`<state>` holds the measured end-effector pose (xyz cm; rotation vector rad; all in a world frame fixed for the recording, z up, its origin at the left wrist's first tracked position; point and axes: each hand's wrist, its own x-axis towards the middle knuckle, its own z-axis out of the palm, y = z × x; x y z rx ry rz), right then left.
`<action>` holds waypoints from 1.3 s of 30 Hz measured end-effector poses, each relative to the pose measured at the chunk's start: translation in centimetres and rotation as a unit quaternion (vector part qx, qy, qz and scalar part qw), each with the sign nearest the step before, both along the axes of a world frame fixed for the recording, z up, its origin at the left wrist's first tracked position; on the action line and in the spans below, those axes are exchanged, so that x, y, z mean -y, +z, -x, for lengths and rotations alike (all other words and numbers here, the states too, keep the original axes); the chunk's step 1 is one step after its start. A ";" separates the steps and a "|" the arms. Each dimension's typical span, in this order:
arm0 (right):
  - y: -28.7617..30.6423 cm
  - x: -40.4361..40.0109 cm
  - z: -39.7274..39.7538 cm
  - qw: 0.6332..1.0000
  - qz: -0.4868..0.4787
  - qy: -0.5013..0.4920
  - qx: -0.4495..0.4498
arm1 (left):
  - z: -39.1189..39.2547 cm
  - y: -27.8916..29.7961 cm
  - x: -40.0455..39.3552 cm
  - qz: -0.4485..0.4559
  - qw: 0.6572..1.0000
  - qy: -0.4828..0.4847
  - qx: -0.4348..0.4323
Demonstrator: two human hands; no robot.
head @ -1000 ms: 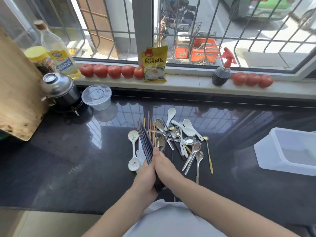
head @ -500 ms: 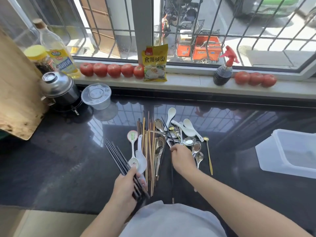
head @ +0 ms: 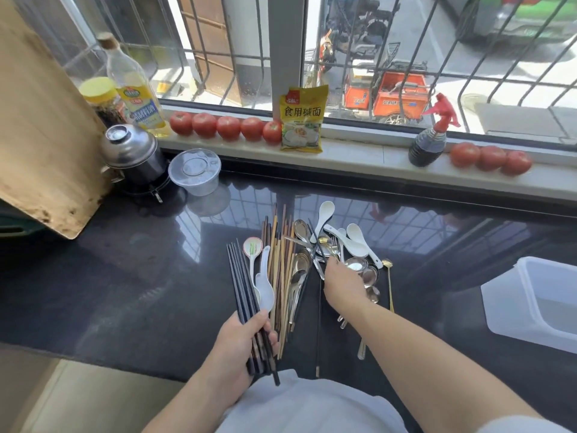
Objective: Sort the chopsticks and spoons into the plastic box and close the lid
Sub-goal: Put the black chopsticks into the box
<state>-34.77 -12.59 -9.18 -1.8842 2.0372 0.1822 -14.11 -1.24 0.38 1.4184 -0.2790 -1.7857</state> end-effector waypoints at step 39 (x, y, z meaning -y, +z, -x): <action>4.5 -13.8 -3.5 0.950 -0.106 -0.178 0.233 | -0.9 -2.8 -2.2 -0.052 0.998 -0.020 0.036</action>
